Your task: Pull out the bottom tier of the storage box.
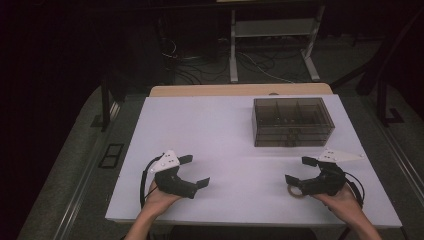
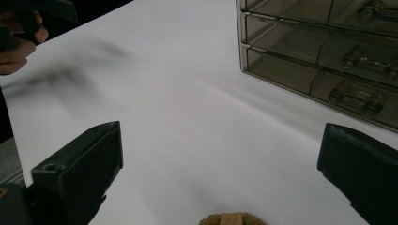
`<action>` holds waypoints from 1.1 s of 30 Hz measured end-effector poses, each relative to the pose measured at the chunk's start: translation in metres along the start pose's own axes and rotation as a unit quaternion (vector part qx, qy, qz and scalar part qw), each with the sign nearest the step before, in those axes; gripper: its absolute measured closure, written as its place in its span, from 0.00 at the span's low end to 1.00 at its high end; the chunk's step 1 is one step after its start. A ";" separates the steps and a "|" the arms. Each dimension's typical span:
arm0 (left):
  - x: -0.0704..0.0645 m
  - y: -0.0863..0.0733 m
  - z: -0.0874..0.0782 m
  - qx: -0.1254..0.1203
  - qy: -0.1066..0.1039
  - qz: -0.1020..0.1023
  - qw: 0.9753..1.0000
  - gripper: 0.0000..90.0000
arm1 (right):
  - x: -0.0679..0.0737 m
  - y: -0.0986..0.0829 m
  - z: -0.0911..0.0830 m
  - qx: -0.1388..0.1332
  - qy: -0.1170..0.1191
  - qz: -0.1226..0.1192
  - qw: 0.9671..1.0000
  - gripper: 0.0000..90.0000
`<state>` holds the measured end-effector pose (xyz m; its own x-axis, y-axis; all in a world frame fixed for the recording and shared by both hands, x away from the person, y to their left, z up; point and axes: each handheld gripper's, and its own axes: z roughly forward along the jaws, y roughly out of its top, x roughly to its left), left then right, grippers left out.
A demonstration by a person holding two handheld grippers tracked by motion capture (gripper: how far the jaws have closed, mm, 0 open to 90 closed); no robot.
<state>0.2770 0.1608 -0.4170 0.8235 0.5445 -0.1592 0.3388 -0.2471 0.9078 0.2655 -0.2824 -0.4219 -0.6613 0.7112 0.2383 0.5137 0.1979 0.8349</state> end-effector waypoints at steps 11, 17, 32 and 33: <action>-0.002 -0.001 0.000 0.003 -0.003 0.000 1.000 0.00 | 0.001 0.000 0.000 0.002 0.002 -0.001 1.000 0.00; -0.001 -0.001 -0.001 0.003 -0.001 -0.003 1.000 0.00 | 0.001 0.000 0.000 0.002 0.002 -0.001 1.000 0.00; -0.003 -0.003 -0.002 0.007 0.003 -0.006 1.000 0.00 | 0.005 0.003 -0.005 0.007 0.010 0.009 1.000 0.00; -0.003 -0.003 -0.001 0.008 0.003 -0.006 1.000 0.00 | 0.005 0.004 -0.005 0.011 0.012 0.012 1.000 0.00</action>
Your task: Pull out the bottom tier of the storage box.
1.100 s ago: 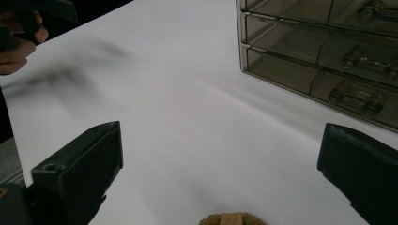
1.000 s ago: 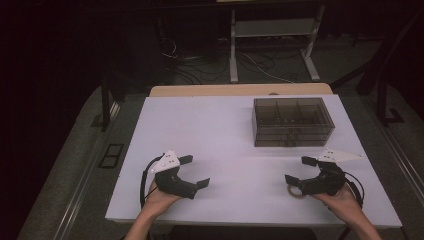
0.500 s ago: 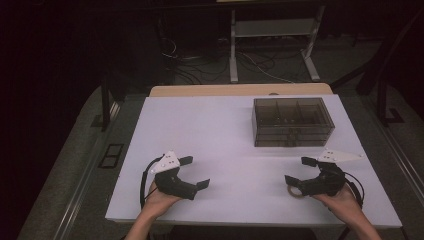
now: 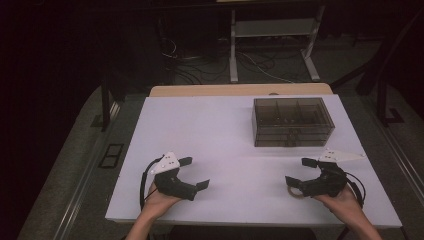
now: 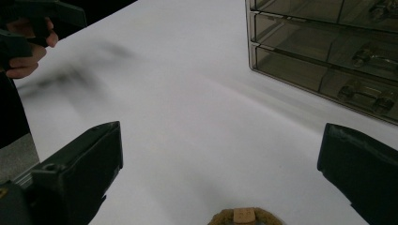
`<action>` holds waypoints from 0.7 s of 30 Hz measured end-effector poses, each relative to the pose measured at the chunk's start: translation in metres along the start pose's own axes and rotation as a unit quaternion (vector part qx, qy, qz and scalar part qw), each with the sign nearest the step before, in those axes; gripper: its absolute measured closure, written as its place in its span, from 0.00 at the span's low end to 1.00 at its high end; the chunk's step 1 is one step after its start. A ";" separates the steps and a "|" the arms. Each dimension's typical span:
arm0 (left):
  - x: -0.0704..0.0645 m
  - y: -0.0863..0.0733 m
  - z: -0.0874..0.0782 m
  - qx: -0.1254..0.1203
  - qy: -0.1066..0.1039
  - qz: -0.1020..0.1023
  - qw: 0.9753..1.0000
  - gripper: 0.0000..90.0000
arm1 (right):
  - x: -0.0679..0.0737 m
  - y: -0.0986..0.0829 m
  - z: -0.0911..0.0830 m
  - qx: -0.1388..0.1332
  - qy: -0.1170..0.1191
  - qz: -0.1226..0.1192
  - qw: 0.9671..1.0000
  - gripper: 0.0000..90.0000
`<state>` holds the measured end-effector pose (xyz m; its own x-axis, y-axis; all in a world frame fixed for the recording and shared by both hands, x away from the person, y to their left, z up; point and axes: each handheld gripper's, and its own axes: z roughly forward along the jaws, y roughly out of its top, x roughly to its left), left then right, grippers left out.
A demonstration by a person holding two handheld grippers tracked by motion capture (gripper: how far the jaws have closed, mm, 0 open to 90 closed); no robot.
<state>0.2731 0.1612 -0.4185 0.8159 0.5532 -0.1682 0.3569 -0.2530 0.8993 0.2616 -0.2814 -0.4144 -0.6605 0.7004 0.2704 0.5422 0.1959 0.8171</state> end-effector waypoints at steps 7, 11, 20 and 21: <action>0.000 -0.001 -0.001 -0.001 0.001 -0.002 1.000 0.00 | -0.004 0.009 0.000 0.011 0.002 0.010 1.000 0.00; 0.000 0.000 -0.001 -0.001 0.001 -0.002 1.000 0.00 | -0.008 0.011 0.003 0.018 0.001 0.015 1.000 0.00; 0.001 -0.001 -0.001 -0.002 0.002 -0.005 1.000 0.00 | -0.016 0.017 0.005 0.027 -0.003 0.024 0.999 0.00; 0.000 -0.001 -0.001 -0.003 0.002 -0.006 1.000 0.00 | -0.017 0.019 0.005 0.027 -0.003 0.026 0.999 0.00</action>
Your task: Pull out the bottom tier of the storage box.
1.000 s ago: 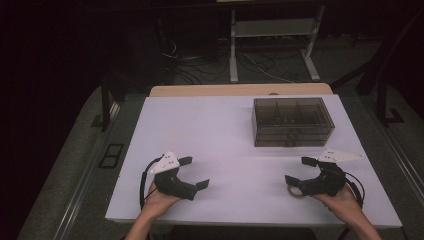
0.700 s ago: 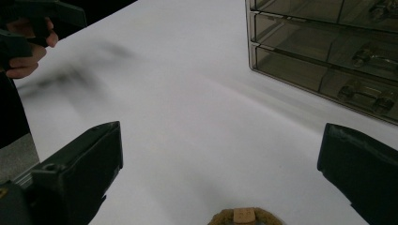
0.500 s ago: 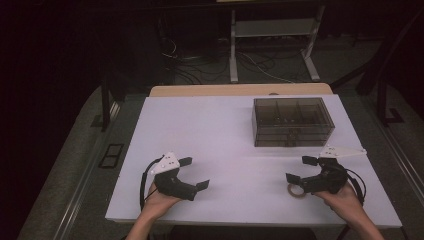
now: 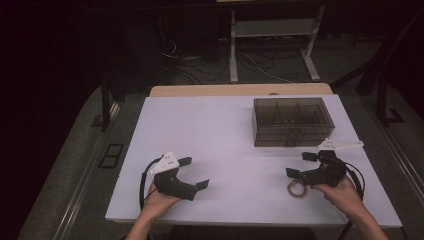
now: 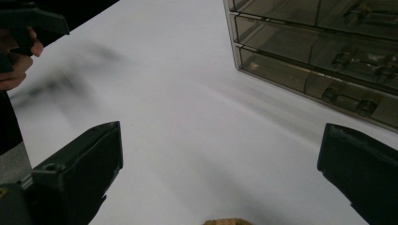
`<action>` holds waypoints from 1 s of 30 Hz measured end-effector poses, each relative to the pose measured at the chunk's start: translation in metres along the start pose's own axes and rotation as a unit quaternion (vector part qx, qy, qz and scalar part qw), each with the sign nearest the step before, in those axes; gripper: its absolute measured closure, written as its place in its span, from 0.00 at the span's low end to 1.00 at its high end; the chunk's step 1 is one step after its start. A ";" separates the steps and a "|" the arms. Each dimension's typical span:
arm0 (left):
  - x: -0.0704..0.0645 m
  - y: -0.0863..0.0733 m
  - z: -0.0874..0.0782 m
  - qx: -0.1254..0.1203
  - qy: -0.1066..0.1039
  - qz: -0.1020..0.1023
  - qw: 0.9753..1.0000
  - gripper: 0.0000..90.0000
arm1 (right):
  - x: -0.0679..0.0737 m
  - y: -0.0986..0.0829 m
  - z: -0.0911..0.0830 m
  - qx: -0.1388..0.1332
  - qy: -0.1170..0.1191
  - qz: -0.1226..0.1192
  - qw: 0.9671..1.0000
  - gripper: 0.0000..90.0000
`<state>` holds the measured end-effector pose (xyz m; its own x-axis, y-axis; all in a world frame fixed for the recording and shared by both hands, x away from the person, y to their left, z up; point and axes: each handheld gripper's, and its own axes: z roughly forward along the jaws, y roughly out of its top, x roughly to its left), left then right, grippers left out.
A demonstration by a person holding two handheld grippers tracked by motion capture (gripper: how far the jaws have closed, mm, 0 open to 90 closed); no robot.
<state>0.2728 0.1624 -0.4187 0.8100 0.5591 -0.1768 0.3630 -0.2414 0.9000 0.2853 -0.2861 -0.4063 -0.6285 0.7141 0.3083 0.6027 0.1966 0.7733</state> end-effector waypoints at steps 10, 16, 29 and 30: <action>0.000 0.000 0.000 0.000 0.000 -0.002 1.000 0.00 | -0.009 0.008 -0.004 -0.002 0.002 0.018 1.000 0.00; 0.000 0.000 0.000 0.001 0.000 -0.001 1.000 0.00 | -0.014 0.008 -0.001 0.002 0.005 0.027 1.000 0.00; 0.000 0.000 0.000 0.001 0.000 -0.001 1.000 0.00 | -0.026 0.010 0.007 0.003 0.005 0.049 0.999 0.00; 0.000 0.000 0.000 0.001 -0.001 -0.001 1.000 0.00 | -0.027 0.009 0.008 0.002 0.007 0.053 0.999 0.00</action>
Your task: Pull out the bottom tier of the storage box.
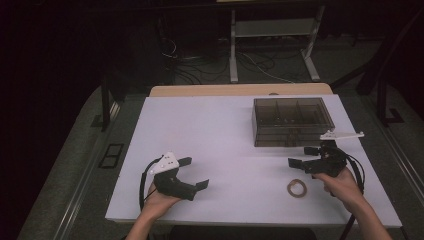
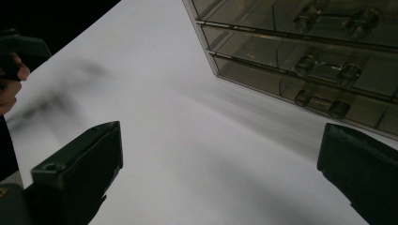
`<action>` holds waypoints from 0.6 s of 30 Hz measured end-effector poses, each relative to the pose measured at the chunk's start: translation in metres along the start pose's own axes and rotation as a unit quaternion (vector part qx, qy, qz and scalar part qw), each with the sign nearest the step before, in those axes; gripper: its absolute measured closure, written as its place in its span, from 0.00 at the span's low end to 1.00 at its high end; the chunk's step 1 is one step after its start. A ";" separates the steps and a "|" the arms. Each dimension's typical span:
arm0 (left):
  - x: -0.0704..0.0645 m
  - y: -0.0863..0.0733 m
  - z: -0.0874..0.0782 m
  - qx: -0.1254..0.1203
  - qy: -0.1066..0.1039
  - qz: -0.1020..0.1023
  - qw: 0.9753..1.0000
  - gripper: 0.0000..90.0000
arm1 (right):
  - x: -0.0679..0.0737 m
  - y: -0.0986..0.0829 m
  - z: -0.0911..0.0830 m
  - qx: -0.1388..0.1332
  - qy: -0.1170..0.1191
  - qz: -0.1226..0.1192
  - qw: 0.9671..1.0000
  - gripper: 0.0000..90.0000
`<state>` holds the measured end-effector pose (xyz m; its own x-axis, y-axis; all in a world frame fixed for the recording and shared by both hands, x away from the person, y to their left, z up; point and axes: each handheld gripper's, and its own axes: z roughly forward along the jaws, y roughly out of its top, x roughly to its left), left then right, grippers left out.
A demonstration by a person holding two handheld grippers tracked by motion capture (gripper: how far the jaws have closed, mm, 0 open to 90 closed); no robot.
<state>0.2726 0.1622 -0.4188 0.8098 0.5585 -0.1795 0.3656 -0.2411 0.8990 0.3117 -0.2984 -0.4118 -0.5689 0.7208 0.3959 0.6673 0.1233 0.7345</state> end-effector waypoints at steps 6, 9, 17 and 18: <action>0.000 0.000 0.000 -0.001 -0.001 0.000 1.000 0.00 | -0.005 0.001 0.007 -0.003 0.021 0.044 0.999 0.00; 0.000 0.000 0.000 -0.001 -0.002 0.000 1.000 0.00 | -0.007 0.002 0.010 -0.003 0.023 0.062 0.998 0.00; -0.001 0.000 0.001 0.001 -0.004 0.002 1.000 0.00 | -0.011 0.000 0.018 0.007 0.034 0.099 0.994 0.00; -0.001 0.000 0.001 0.001 -0.004 0.002 1.000 0.00 | -0.011 0.000 0.019 0.008 0.035 0.102 0.994 0.00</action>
<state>0.2721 0.1610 -0.4187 0.8149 0.5512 -0.1792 0.3633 -0.2448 0.8989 0.3269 -0.2937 -0.4265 -0.4521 0.6829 0.5738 0.7800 -0.0092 0.6257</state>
